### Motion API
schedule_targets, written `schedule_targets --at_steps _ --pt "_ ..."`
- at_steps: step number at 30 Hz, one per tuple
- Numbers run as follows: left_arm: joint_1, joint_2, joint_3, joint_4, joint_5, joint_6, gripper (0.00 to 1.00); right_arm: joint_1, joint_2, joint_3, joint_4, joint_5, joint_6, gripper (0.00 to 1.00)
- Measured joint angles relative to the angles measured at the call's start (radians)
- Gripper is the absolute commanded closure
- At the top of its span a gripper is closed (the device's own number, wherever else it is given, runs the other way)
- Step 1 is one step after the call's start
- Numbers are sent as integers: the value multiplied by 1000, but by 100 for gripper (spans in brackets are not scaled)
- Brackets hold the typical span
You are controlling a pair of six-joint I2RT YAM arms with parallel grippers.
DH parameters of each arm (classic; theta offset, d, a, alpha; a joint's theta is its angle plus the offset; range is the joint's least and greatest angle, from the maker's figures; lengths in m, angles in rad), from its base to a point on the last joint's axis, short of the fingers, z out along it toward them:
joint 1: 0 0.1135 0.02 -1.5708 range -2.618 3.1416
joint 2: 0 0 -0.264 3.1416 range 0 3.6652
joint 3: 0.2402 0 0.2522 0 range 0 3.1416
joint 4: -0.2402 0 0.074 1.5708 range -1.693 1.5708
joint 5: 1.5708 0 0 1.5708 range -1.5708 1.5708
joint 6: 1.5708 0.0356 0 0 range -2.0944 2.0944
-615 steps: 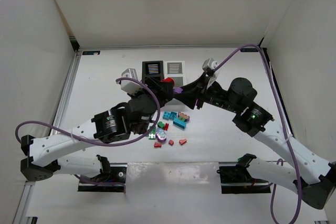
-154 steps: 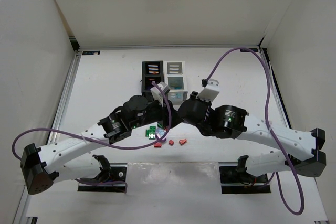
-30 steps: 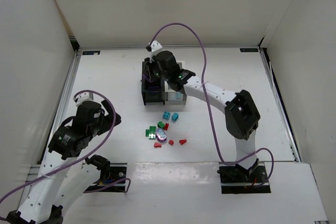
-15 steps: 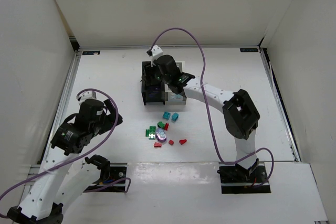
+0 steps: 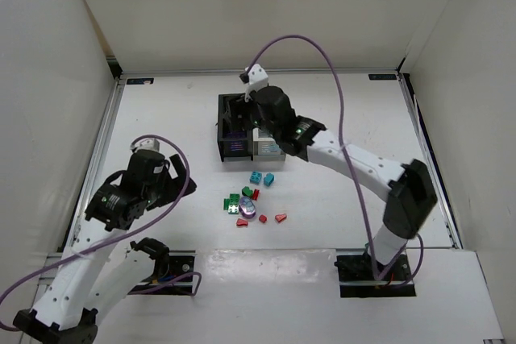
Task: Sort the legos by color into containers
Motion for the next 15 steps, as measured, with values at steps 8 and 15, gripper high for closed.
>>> schedule_targets --at_steps 8,15 --pt "-16 121 -110 155 179 57 0 76 -399 -283 -226 245 206 10" --pt "-240 251 -107 256 174 49 0 87 -696 -559 -539 390 441 10"
